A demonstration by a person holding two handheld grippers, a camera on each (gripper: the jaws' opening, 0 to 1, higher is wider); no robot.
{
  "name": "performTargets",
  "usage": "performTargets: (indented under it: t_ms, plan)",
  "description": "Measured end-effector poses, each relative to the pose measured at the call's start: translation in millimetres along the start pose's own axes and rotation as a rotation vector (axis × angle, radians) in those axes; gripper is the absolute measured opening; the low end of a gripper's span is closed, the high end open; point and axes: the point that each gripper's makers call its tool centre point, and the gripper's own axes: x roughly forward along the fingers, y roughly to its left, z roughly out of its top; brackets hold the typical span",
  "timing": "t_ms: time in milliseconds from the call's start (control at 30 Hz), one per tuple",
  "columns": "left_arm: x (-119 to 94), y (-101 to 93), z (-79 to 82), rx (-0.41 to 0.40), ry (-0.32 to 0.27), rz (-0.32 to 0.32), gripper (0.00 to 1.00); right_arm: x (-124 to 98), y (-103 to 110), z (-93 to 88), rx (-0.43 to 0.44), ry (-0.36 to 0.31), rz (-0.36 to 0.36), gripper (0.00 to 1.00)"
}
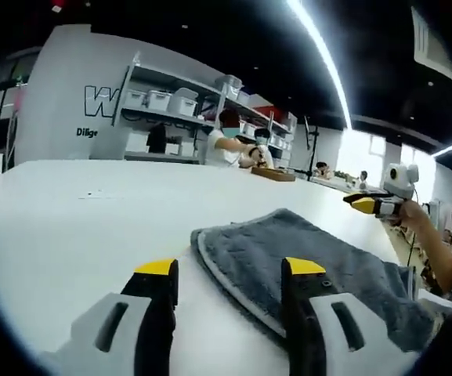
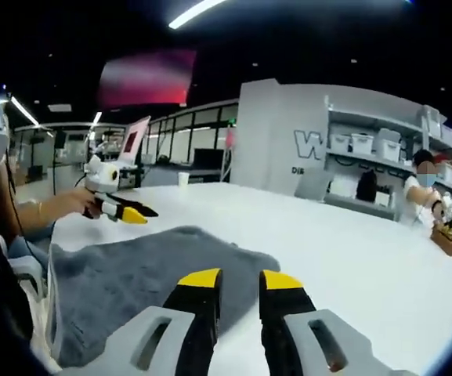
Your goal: Open the folded towel by lifting each exposed corner and separating the folded layers until the towel lies flat within the target outline without major curled edges
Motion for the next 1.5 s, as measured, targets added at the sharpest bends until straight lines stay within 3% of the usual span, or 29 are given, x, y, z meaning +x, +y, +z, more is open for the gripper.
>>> performTargets:
  t_ms: [367, 433, 733, 1100, 1500]
  plan:
    - [14.4, 0.0, -5.6, -0.035, 0.021, -0.009, 0.48, 17.7, -0.2, 1.8, 0.024, -0.007, 0.024, 0.18]
    - [18.3, -3.0, -7.7, -0.018, 0.027, -0.034, 0.49, 20.9, -2.8, -0.4, 0.024, 0.0, 0.013, 0.18]
    - [29.4, 2.5, -18.8, -0.049, 0.05, -0.016, 0.48, 31.6, -4.6, -11.9, 0.047, 0.011, 0.003, 0.18]
    - [41.9, 24.6, -13.3, -0.052, 0.046, 0.024, 0.46, 46.2, -14.7, -23.3, 0.069, 0.035, -0.019, 0.17]
    - [50.9, 28.4, -14.0, -0.047, 0.051, 0.031, 0.44, 57.4, -13.4, -40.1, 0.098, 0.061, -0.017, 0.17]
